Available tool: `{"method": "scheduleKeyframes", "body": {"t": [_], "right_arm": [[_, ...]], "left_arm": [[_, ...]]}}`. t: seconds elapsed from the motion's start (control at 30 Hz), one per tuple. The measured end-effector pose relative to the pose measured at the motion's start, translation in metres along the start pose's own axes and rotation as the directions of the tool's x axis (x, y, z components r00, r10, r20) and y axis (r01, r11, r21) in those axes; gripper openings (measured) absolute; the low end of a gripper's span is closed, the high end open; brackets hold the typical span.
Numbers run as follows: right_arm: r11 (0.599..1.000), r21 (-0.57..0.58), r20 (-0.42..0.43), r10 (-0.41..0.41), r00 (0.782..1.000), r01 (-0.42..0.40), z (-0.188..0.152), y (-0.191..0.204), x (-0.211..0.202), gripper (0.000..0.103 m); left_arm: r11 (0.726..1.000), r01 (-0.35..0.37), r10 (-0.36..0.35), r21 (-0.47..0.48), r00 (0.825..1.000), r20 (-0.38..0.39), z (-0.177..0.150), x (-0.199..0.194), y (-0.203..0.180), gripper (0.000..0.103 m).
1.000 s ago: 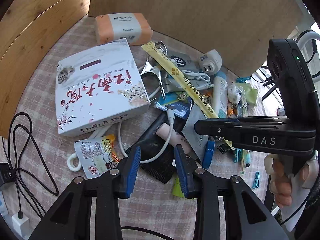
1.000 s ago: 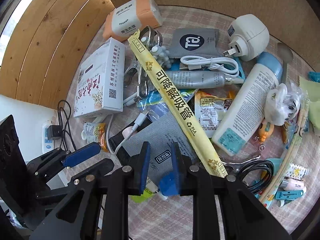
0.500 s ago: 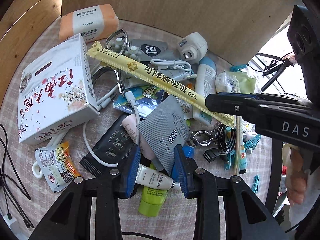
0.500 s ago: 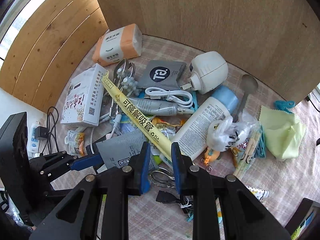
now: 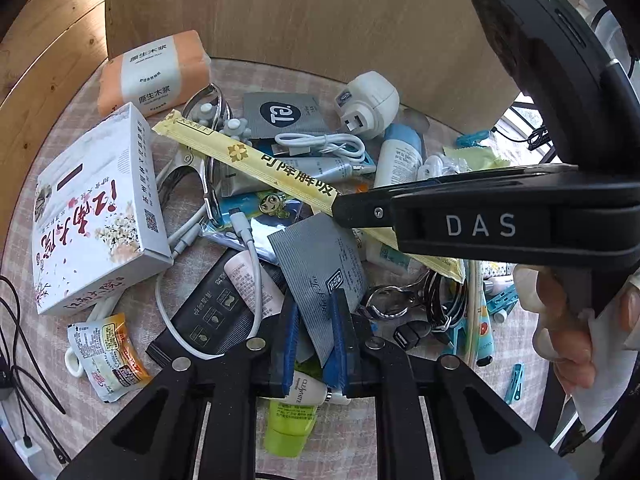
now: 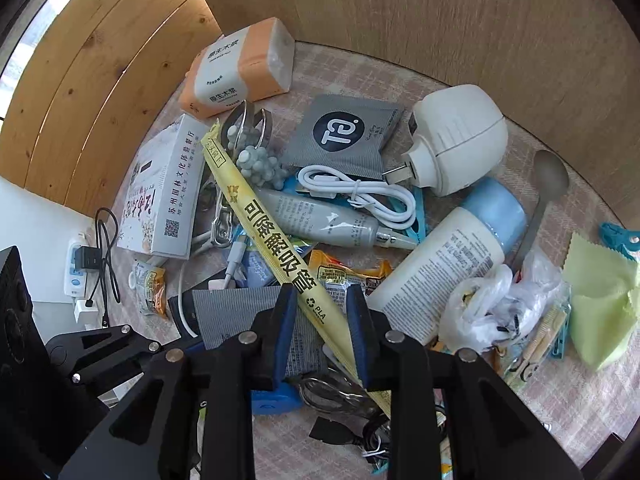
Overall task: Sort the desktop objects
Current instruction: 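Grasp the yellow straw with the right gripper while the left grasps a thin blue item, then carry straw and blue item into the tray and open both grippers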
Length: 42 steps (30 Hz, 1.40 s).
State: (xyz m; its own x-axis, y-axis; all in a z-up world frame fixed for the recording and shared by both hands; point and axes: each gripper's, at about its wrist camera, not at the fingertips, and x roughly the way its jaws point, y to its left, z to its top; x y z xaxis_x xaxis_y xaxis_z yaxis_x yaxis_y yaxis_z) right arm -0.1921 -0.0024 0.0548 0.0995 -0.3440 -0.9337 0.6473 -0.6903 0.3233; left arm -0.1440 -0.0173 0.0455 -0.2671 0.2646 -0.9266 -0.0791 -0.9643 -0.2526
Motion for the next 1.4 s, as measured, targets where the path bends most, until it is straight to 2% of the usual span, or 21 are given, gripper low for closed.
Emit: {"method": "scheduleKeyframes", "body": {"t": [0.13, 0.2, 0.27, 0.47, 0.67, 0.77, 0.97, 1.07, 1.23, 1.4], "right_arm": [[0.999, 0.032, 0.017, 0.024, 1.0, -0.025, -0.008, -0.003, -0.006, 0.023], [0.996, 0.064, 0.041, 0.057, 0.997, -0.06, -0.015, -0.007, -0.018, 0.022], [0.992, 0.097, 0.072, 0.068, 0.995, -0.075, -0.022, -0.012, -0.032, 0.012], [0.984, 0.149, 0.154, 0.079, 0.985, -0.102, -0.049, -0.022, -0.074, 0.011], [0.978, 0.18, 0.191, 0.068, 0.979, -0.102, -0.108, -0.037, -0.115, 0.011], [0.967, 0.231, 0.237, 0.047, 0.97, -0.103, -0.154, -0.058, -0.142, 0.011], [0.916, 0.389, 0.288, -0.021, 0.958, -0.096, -0.266, -0.128, -0.187, 0.011], [0.873, 0.486, 0.282, -0.113, 0.953, -0.04, -0.323, -0.172, -0.21, 0.011], [0.788, 0.615, 0.259, -0.227, 0.939, 0.021, -0.414, -0.24, -0.25, 0.011], [0.719, 0.69, 0.218, -0.316, 0.923, 0.083, -0.479, -0.288, -0.28, 0.011]], "left_arm": [[0.998, 0.025, -0.026, -0.05, 1.0, -0.014, 0.003, 0.006, 0.008, 0.004], [0.998, 0.031, -0.031, -0.059, 1.0, -0.003, 0.002, 0.001, 0.009, 0.002], [0.999, 0.02, -0.02, -0.037, 1.0, 0.016, 0.001, -0.01, 0.006, 0.001], [1.0, -0.015, 0.016, -0.018, 0.997, 0.076, -0.008, -0.05, 0.006, 0.0], [1.0, -0.014, 0.016, -0.014, 0.993, 0.113, -0.028, -0.084, -0.005, 0.0], [1.0, -0.018, 0.016, 0.011, 0.992, 0.128, -0.035, -0.095, -0.021, 0.0], [0.991, 0.042, -0.057, 0.13, 0.991, 0.119, -0.055, -0.101, -0.092, 0.0], [0.976, 0.078, -0.098, 0.203, 0.991, 0.092, -0.063, -0.093, -0.144, 0.0], [0.936, 0.164, -0.184, 0.312, 0.982, 0.037, -0.091, -0.08, -0.241, 0.0], [0.889, 0.24, -0.247, 0.389, 0.968, -0.035, -0.12, -0.062, -0.33, 0.0]]}}
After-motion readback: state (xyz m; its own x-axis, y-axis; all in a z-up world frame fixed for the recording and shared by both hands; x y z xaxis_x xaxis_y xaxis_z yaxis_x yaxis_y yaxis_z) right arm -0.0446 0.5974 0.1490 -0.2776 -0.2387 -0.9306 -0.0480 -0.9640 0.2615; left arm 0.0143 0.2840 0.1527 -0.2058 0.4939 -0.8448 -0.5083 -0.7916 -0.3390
